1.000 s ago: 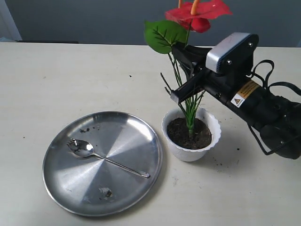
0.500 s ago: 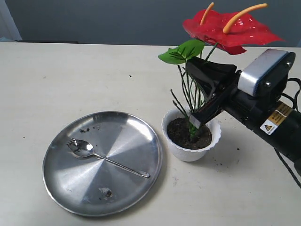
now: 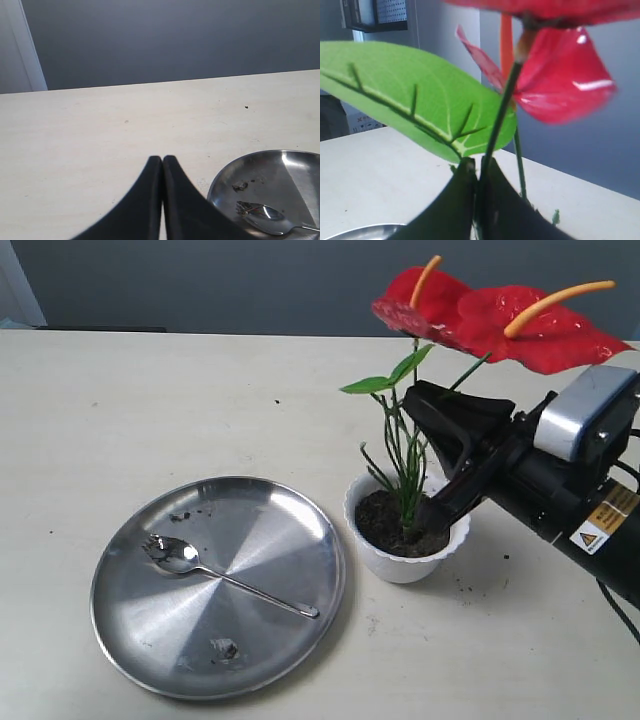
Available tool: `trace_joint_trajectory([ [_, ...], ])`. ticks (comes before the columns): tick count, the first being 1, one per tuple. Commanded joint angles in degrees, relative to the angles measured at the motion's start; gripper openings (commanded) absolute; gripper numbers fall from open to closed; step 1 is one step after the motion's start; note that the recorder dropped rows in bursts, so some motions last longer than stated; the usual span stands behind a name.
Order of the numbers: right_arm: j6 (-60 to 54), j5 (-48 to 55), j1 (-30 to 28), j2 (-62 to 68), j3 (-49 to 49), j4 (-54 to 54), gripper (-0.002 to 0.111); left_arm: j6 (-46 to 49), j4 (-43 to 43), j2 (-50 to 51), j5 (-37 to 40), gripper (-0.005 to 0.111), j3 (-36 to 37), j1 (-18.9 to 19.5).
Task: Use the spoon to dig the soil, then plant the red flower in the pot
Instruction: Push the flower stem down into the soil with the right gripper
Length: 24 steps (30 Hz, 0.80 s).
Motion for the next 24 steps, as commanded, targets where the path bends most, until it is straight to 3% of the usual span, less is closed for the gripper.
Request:
trace_joint_trajectory([
  [1, 0.7, 4.1, -0.2, 0.4, 1.2, -2.0, -0.001, -0.2, 0.0, -0.3, 0.0, 0.0, -0.2, -0.3],
  [7, 0.7, 4.1, -0.2, 0.4, 1.6, -1.5, -0.001, -0.2, 0.0, -0.3, 0.0, 0.0, -0.2, -0.3],
  [12, -1.3, 4.1, -0.2, 0.4, 4.3, 5.9, -0.001, -0.2, 0.0, -0.3, 0.0, 0.0, -0.2, -0.3],
  [24, -1.0, 4.1, -0.2, 0.3, 6.6, 5.3, -0.001, -0.2, 0.0, -0.3, 0.0, 0.0, -0.2, -0.3],
])
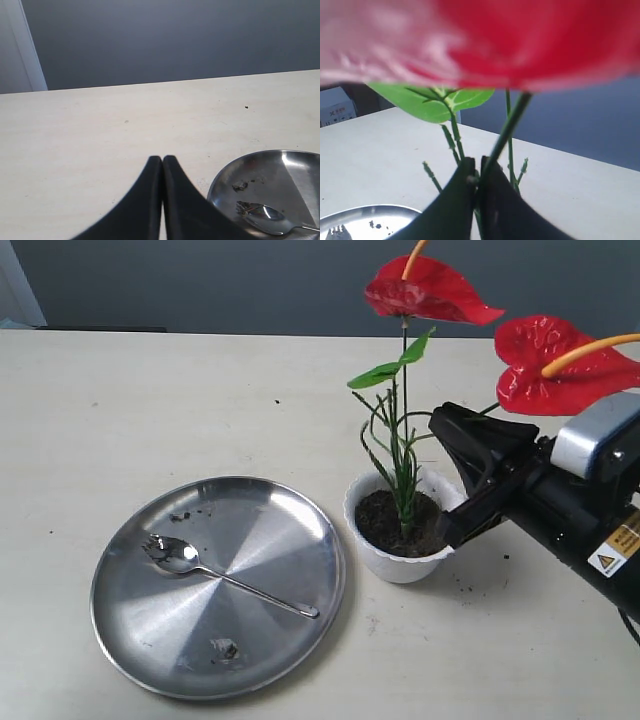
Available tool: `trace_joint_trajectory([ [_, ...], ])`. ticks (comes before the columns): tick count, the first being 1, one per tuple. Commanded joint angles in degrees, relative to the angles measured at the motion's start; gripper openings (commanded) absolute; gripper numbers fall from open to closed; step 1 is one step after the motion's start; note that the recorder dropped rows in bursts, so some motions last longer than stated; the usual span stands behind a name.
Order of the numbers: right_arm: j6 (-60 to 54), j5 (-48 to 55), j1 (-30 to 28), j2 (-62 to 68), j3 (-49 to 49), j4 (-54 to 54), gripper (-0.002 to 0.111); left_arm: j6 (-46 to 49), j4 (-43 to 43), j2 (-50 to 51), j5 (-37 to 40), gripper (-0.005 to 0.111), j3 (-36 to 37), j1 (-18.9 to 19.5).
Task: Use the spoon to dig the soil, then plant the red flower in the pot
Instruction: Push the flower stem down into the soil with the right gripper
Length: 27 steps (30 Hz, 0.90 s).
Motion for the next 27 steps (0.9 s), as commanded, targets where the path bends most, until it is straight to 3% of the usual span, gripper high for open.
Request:
trace_joint_trajectory([
  [1, -0.1, 4.1, -0.2, 0.5, 2.0, -0.8, -0.001, -0.2, 0.0, -0.3, 0.0, 0.0, -0.2, -0.3],
  [13, -0.1, 4.1, -0.2, -9.5, 5.4, 1.6, -0.001, -0.2, 0.0, -0.3, 0.0, 0.0, -0.2, -0.3],
  [27, 1.0, 7.8, -0.2, -10.1, 5.5, 0.7, -0.001, -0.2, 0.0, -0.3, 0.0, 0.0, -0.2, -0.3],
])
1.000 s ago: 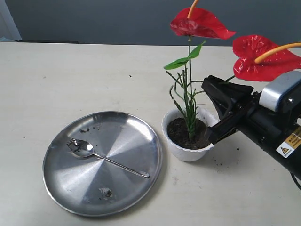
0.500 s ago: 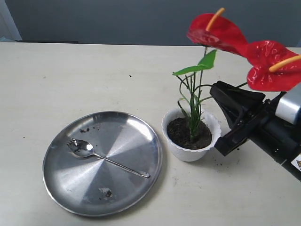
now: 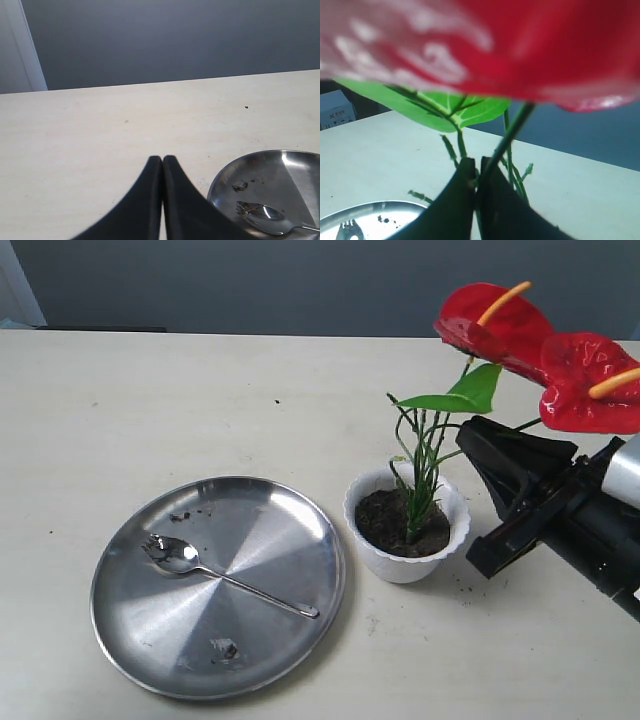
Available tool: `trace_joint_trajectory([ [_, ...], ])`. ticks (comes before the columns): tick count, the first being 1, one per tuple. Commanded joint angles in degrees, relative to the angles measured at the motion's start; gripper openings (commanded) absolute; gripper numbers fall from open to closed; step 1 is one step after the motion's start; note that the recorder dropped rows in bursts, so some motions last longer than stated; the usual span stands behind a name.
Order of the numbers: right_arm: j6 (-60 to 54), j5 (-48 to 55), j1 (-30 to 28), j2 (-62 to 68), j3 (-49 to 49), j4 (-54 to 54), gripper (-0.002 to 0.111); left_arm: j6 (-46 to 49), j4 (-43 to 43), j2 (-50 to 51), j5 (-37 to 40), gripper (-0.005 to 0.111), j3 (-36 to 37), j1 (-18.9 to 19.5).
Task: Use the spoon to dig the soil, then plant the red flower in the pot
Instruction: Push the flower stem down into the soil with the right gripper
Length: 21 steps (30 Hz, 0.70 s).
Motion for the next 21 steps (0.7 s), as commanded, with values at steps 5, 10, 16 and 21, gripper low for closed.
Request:
trace_joint_trajectory([
  [5, 0.2, 5.4, -0.2, 0.0, 0.5, -0.6, -0.001, -0.2, 0.0, -0.3, 0.0, 0.0, -0.2, -0.3],
  [10, 0.6, 7.5, -0.2, 0.0, 0.5, -1.5, -0.001, -0.2, 0.0, -0.3, 0.0, 0.0, -0.2, -0.3],
  [16, 1.5, 7.0, -0.2, 0.0, 0.5, -1.7, -0.001, -0.2, 0.0, -0.3, 0.0, 0.0, -0.2, -0.3],
  [21, 3.9, 7.2, -0.2, 0.0, 0.5, -1.7, -0.001, -0.2, 0.0, -0.3, 0.0, 0.0, -0.2, -0.3],
])
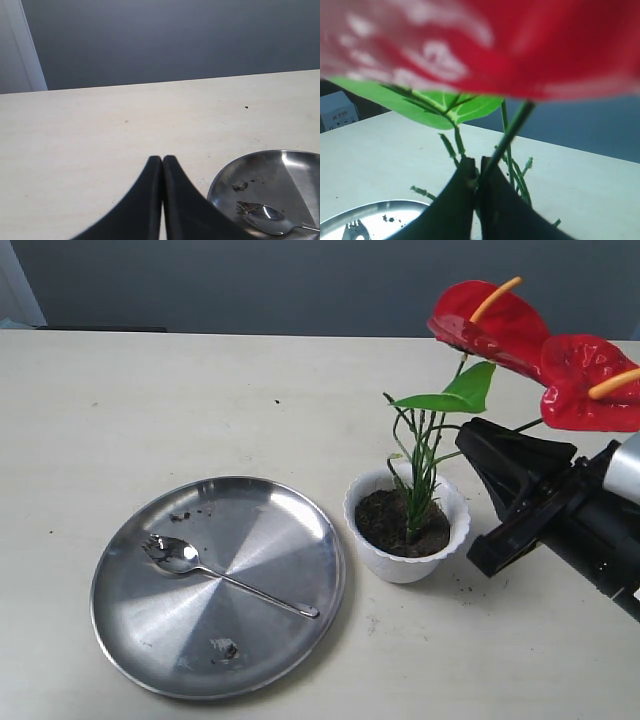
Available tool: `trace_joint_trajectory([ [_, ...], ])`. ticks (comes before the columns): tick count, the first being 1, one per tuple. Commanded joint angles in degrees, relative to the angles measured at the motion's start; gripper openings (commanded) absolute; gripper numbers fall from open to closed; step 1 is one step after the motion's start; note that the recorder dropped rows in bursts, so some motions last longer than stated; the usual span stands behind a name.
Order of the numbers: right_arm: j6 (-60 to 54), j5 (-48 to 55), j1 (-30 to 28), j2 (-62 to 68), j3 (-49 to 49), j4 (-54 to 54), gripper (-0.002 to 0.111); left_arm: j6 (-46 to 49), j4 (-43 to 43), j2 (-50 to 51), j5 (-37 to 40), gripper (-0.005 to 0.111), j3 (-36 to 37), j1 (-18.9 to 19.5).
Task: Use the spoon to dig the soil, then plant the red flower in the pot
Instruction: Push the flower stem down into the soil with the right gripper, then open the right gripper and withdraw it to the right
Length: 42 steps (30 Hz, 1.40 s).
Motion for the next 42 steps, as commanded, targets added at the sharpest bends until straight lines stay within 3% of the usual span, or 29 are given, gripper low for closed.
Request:
trace_joint_trajectory([
  [1, 2.7, 5.4, -0.2, 0.3, 0.5, -0.8, -0.001, -0.2, 0.0, -0.3, 0.0, 0.0, -0.2, -0.3],
  [40, 4.8, 5.6, -0.2, 0.3, 0.5, 0.8, -0.001, -0.2, 0.0, -0.3, 0.0, 0.0, -0.2, -0.3],
  [42, 4.8, 5.6, -0.2, 0.3, 0.5, 0.8, 0.008, -0.2, 0.0, -0.3, 0.0, 0.0, -0.2, -0.3],
])
